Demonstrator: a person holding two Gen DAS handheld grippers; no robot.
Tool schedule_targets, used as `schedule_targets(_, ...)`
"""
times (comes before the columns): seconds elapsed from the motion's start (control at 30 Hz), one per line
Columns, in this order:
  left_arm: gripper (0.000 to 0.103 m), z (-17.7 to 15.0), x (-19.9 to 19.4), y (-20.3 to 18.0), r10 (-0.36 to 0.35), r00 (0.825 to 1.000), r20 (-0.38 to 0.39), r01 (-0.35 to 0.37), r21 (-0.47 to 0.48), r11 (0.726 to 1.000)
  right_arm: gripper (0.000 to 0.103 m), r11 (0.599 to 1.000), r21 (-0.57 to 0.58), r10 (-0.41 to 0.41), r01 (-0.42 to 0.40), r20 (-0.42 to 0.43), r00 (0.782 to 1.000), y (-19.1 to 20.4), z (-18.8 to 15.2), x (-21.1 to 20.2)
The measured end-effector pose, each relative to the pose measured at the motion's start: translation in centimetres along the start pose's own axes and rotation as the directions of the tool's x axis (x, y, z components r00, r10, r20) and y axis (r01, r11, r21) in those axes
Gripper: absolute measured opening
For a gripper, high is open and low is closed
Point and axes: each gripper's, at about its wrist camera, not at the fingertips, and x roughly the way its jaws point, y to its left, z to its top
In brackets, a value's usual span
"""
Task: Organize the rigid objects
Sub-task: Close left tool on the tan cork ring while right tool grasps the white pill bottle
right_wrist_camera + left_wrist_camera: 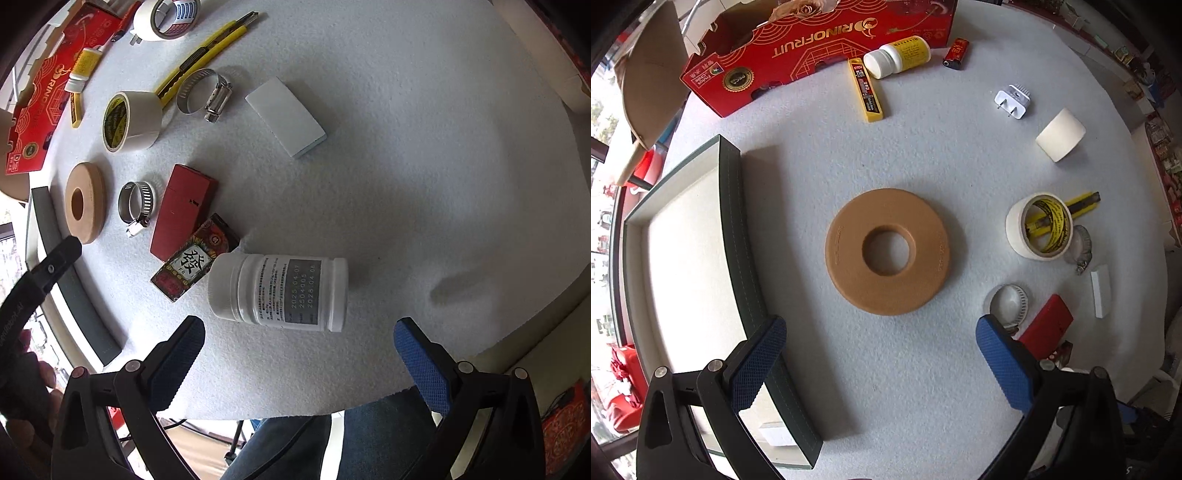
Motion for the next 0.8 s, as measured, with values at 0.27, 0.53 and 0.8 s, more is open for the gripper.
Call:
schedule_targets(0.27, 0.103, 3.5, 3.6, -1.6, 0.041, 0.999, -0.026, -0.041, 0.013, 0.999, 0.103, 0.998, 0.035, -0.047, 0.047, 0.016, 0.999, 0.7, 1.7, 2.6)
schedule_targets(0.53, 0.103, 2.3, 5.6, 0.9, -0.048, 0.998, -0.037, 0.045, -0.084, 0.995, 0.103, 0.989, 0.020, -0.148, 0.148, 0.028, 0.989, 1.2, 2.8, 4.0)
schedule_targets(0.8, 0.103, 2.0, 5.6, 1.4, -0.045, 0.996, -0.077, 0.037, -0.096, 0.995, 0.103, 0.989, 0.031, -0.146, 0.147, -0.045, 0.988, 1.4, 5.0, 4.6)
